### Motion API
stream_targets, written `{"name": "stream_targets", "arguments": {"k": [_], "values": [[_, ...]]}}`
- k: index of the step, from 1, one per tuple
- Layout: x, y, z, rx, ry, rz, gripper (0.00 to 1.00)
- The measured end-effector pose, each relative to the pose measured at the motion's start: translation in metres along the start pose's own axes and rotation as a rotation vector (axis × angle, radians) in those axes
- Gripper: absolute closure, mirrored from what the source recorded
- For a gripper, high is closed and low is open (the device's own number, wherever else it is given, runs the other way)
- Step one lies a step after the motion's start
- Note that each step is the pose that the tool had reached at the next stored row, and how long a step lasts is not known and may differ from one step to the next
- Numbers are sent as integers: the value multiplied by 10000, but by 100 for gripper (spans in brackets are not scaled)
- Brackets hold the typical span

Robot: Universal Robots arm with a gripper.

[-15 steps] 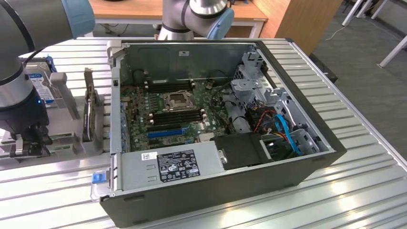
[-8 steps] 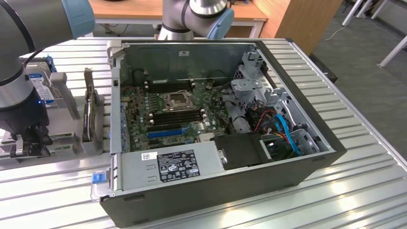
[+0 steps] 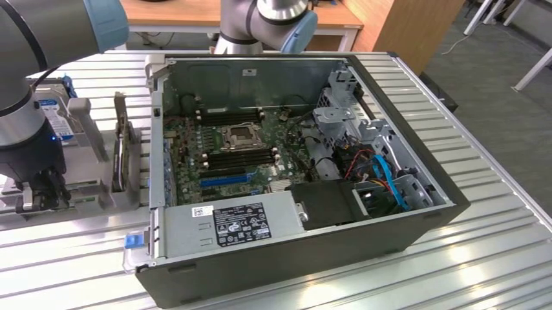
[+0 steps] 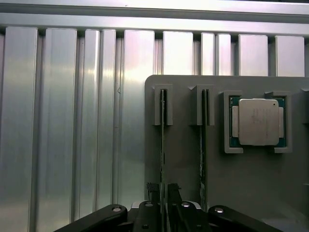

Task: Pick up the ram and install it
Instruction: 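Pick up the ram and move it above insertion slot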

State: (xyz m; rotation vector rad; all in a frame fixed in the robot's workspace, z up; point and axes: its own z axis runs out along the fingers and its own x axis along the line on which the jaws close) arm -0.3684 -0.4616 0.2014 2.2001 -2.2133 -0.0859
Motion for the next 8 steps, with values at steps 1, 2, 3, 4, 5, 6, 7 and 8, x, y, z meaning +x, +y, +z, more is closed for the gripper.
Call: {"name": "stream_targets", "arguments": {"k": [1,2,3,4,5,6,7,8], "values": [[0,0,0,0,0,0,79],[0,0,1,0,-2,0,79],[0,0,2,1,-4,0,79],[0,0,3,0,-5,0,79],[0,-1,3,0,-4,0,79],[0,-2,4,0,-4,-4,79],[0,-3,4,-1,-4,-10,79],[0,-4,3,-2,-3,-14,79]]}}
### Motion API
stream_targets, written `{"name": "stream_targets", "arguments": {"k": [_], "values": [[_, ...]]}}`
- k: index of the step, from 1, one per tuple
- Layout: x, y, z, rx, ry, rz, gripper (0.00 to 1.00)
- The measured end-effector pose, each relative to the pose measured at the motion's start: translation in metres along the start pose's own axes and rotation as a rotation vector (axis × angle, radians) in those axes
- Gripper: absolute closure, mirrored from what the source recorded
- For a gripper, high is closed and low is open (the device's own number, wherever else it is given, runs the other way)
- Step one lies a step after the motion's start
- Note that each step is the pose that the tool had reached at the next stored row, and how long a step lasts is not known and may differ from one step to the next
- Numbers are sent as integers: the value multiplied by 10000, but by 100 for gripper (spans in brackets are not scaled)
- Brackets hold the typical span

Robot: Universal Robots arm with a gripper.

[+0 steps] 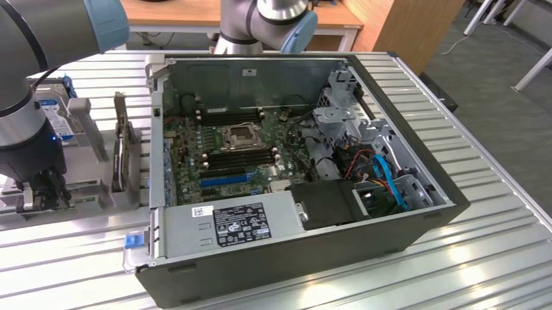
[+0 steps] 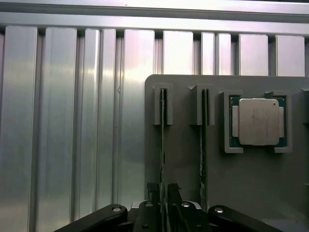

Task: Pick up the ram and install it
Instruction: 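Pick up the ram and move it above insertion slot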

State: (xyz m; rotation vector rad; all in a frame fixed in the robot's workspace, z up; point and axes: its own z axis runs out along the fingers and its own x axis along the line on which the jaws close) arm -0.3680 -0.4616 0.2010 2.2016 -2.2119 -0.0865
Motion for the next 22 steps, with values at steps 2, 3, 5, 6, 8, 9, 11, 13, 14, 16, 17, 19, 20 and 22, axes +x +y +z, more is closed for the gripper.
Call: {"name": "stream_targets", "arguments": {"k": [2,3,5,6,8,9,11,13,14,16,17,19,20,22], "values": [[0,-8,0,-2,-1,-6,79],[0,-13,-1,-5,0,-7,79],[-1,-23,-1,-6,-1,-4,79],[-1,-24,-1,-6,-1,-3,79],[-1,-24,-1,-7,0,-4,79],[0,-24,-1,-7,0,-4,79],[0,-25,-2,-7,0,-5,79],[0,-25,-1,-7,0,-4,79],[0,-25,-1,-7,0,-4,79],[0,-25,-2,-7,0,-4,79],[0,-25,-2,-7,0,-5,79],[0,-25,-2,-7,0,-5,79],[0,-25,-1,-7,0,-5,79],[0,-25,-2,-8,1,-5,87]]}}
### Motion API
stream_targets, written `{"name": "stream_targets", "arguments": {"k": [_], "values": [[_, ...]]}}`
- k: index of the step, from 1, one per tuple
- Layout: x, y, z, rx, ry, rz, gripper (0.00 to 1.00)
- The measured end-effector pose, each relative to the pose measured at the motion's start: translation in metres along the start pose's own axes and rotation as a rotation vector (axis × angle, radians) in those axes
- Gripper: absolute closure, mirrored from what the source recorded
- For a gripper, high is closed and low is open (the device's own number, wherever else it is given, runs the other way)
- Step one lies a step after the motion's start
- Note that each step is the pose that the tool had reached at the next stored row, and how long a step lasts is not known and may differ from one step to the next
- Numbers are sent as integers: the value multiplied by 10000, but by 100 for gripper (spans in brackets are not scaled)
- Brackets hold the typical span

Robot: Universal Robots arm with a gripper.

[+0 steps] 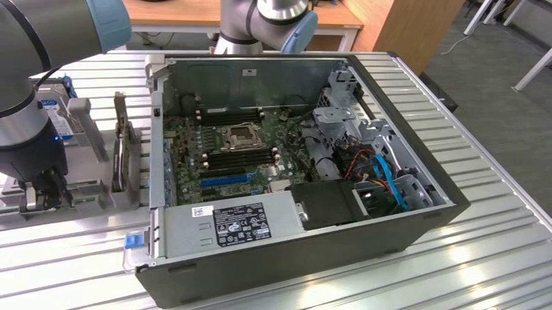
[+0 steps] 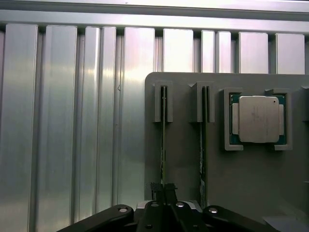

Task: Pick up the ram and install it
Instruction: 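Pick up the ram and move it above insertion slot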

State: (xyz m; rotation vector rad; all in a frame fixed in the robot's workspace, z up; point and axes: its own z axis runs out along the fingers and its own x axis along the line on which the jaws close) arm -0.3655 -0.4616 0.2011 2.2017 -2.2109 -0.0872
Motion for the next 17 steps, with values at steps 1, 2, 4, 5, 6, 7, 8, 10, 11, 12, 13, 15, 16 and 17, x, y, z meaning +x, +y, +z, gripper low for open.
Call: {"name": "stream_targets", "arguments": {"k": [1,2,4,5,6,7,8,10,11,12,13,15,16,17], "values": [[0,0,0,0,0,0,87],[0,0,0,0,0,0,89],[0,0,0,1,-1,0,89],[0,0,0,1,0,0,89],[0,-1,0,1,-1,0,89],[0,-1,0,0,-1,0,89],[0,-1,0,1,0,0,89],[0,-1,0,0,0,0,89],[0,-1,-3,0,0,1,89],[-1,-2,-6,0,1,0,89],[-1,-3,-9,1,-1,0,89],[-1,-3,-22,-1,0,0,89],[-1,-4,-29,0,0,0,89],[-1,-3,-38,0,-1,0,89]]}}
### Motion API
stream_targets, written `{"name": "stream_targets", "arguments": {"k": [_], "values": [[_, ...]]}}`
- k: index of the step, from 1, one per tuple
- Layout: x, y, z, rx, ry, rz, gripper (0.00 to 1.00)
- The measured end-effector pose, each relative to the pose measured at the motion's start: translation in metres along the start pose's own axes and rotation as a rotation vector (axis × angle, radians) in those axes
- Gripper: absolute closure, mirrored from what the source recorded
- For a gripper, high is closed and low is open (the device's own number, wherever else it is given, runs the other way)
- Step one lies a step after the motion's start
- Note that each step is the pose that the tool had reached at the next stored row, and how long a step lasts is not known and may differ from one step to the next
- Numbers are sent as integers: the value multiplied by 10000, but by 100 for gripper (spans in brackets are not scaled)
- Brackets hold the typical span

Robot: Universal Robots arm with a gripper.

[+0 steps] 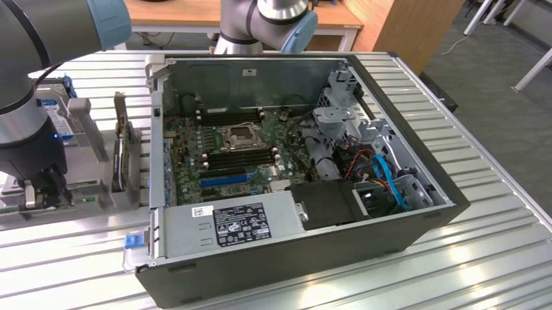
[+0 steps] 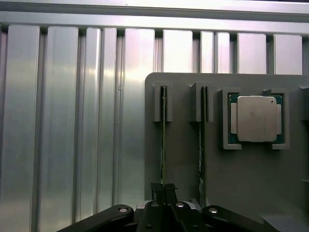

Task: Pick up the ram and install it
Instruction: 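Pick up the ram and move it above insertion slot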

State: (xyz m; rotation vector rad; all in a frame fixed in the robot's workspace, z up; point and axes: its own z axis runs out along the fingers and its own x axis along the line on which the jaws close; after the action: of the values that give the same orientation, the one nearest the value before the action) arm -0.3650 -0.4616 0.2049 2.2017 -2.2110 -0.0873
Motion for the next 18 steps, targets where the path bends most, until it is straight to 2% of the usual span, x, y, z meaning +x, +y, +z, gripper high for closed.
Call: {"name": "stream_targets", "arguments": {"k": [18], "values": [[-5,-12,-197,1,0,0,89]]}}
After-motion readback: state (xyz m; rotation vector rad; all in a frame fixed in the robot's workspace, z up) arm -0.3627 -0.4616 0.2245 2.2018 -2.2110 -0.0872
